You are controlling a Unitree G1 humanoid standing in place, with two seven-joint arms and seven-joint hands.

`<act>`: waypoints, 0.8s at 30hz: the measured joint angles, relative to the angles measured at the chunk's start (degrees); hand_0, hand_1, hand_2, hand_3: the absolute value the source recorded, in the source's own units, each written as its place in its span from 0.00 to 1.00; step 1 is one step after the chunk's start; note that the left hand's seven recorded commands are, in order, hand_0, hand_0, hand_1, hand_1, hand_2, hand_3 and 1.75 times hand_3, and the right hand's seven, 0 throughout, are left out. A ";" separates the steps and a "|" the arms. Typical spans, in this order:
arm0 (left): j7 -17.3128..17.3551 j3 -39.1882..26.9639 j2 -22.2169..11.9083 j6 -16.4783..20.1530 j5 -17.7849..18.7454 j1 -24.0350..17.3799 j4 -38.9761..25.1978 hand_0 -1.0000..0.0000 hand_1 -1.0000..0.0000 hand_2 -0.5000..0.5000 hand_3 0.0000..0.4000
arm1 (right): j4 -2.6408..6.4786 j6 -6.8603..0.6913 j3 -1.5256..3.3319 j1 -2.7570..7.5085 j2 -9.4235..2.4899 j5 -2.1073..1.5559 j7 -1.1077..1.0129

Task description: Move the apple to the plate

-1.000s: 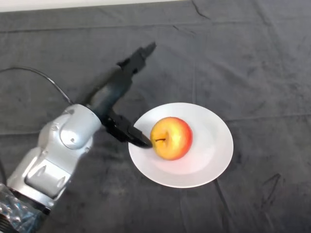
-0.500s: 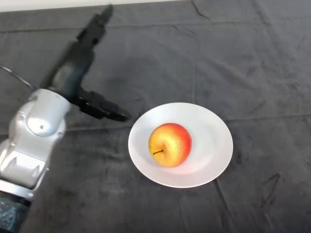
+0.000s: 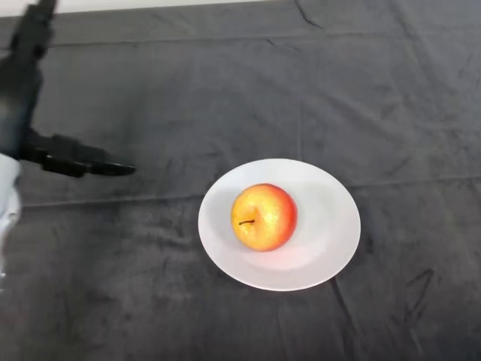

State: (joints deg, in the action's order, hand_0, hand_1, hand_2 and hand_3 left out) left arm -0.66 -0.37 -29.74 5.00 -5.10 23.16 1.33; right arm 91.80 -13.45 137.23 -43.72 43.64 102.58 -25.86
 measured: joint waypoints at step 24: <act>-3.14 -19.62 -3.83 -2.25 5.32 -6.52 -0.99 1.00 1.00 0.50 0.00 | -0.02 0.00 0.00 -0.02 0.00 0.00 -0.01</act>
State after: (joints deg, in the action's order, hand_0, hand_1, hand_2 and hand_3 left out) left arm -3.80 -19.98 -33.57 2.75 0.22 16.64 0.34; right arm 91.77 -13.45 137.23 -43.73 43.64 102.58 -25.86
